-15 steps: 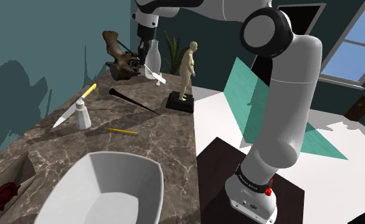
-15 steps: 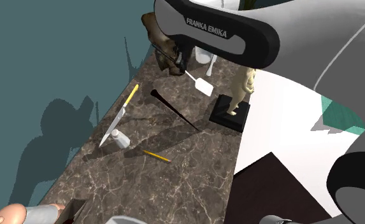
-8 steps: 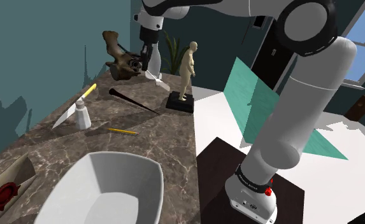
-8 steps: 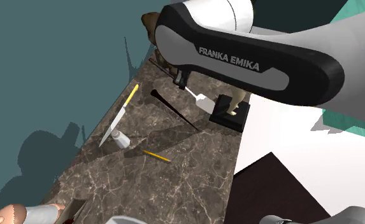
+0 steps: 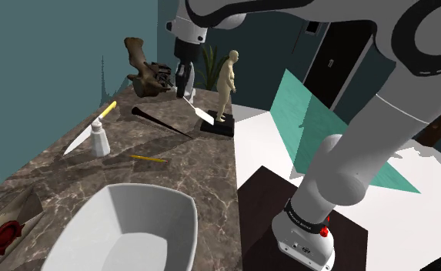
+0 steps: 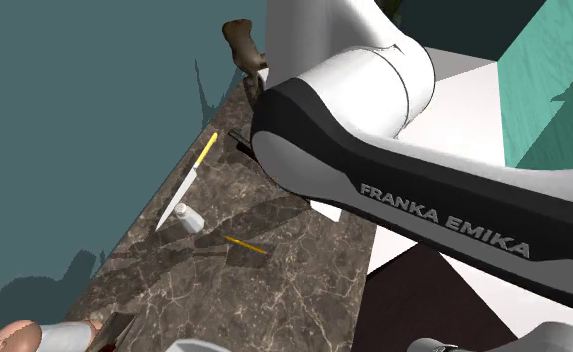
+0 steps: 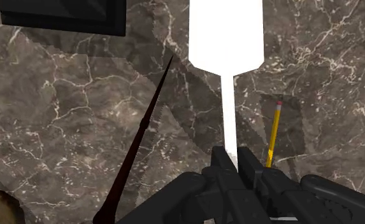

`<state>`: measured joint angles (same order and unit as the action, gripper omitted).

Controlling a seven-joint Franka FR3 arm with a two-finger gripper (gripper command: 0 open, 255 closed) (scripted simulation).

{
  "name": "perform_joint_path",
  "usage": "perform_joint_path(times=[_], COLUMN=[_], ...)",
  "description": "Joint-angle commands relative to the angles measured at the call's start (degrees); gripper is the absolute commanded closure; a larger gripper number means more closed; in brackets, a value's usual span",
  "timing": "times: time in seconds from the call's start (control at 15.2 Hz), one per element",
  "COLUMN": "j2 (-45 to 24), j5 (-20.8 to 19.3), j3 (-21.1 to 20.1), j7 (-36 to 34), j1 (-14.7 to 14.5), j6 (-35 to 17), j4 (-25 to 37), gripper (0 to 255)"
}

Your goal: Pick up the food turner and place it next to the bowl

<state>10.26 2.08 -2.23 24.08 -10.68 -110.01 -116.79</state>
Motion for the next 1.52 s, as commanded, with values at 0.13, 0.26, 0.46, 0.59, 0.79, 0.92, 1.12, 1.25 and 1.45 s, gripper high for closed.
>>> perform_joint_path(times=[0.13, 0.26, 0.46, 0.59, 0.79, 0.92, 1.12, 1.25, 1.45], j2=[6.5, 9.6, 14.0, 16.7, 20.6, 22.9, 26.5, 26.5, 26.2], j5=[0.7, 1.3, 2.4, 3.4, 5.0, 6.2, 8.4, 8.6, 8.9], j3=[-2.4, -3.7, -5.9, -7.4, -9.8, -11.4, -14.5, -14.7, -15.1], j7=[-3.9, -5.8, -8.8, -10.8, -14.0, -16.2, -20.3, -20.2, -20.1], j1=[-1.8, -2.7, -4.2, -5.3, -7.0, -8.3, -10.6, -10.7, -10.8], j6=[-0.4, -0.3, 0.2, 0.6, 1.5, 2.1, 3.3, 1.8, -0.6], j4=[-6.8, -9.6, -13.4, -15.6, -18.4, -19.9, -21.9, -23.4, -25.5], gripper=[255, 255, 255, 255, 255, 255, 255, 255, 255])
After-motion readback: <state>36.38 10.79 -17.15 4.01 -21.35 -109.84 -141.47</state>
